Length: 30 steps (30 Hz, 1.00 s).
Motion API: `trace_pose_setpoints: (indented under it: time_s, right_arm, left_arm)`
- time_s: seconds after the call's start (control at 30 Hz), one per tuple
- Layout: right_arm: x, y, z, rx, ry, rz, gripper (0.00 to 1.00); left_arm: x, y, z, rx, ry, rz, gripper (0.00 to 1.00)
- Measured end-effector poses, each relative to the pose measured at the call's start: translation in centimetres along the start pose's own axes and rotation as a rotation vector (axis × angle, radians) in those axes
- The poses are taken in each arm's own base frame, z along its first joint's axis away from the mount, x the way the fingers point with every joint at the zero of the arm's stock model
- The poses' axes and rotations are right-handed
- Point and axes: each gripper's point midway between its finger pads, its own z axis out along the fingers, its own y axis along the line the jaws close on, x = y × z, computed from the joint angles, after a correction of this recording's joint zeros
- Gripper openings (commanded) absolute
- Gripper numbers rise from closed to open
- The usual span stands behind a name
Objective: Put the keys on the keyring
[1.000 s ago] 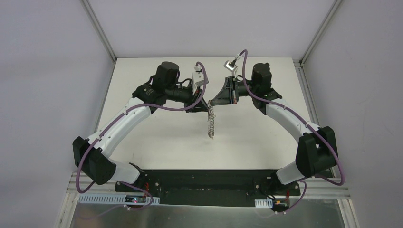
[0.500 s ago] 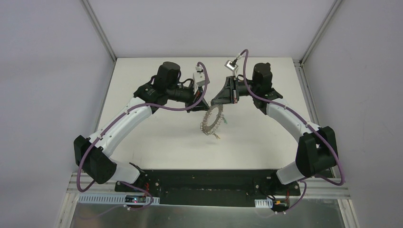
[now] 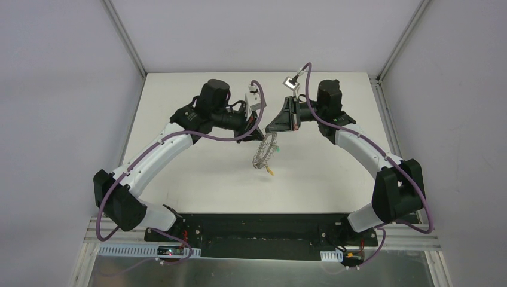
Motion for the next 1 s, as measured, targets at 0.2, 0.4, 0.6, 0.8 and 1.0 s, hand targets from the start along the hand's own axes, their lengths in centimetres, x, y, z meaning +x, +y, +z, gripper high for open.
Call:
trace_pose_setpoints:
  time_s: [0.2, 0.4, 0.6, 0.8, 1.0]
  right_arm:
    - [-0.1, -0.5, 0.0, 0.019, -0.013, 0.003, 0.0]
    - [-0.3, -1.6, 0.0, 0.065, -0.044, 0.019, 0.0]
    - [-0.7, -2.3, 0.0, 0.106, -0.073, 0.028, 0.0]
    - [-1.0, -3.0, -0.1, 0.139, -0.098, 0.034, 0.0]
    - [-1.2, -3.9, -0.2, 0.176, -0.122, 0.049, 0.0]
  left_arm:
    - [0.1, 0.3, 0.2, -0.027, 0.014, -0.007, 0.0]
    - [0.6, 1.2, 0.6, -0.08, 0.034, -0.038, 0.0]
    - [0.7, 2.2, 0.9, -0.136, 0.045, -0.071, 0.0]
    - [0.8, 2.9, 1.1, -0.173, 0.049, -0.112, 0.0]
    - [1.1, 3.5, 1.5, -0.196, 0.053, -0.149, 0.0]
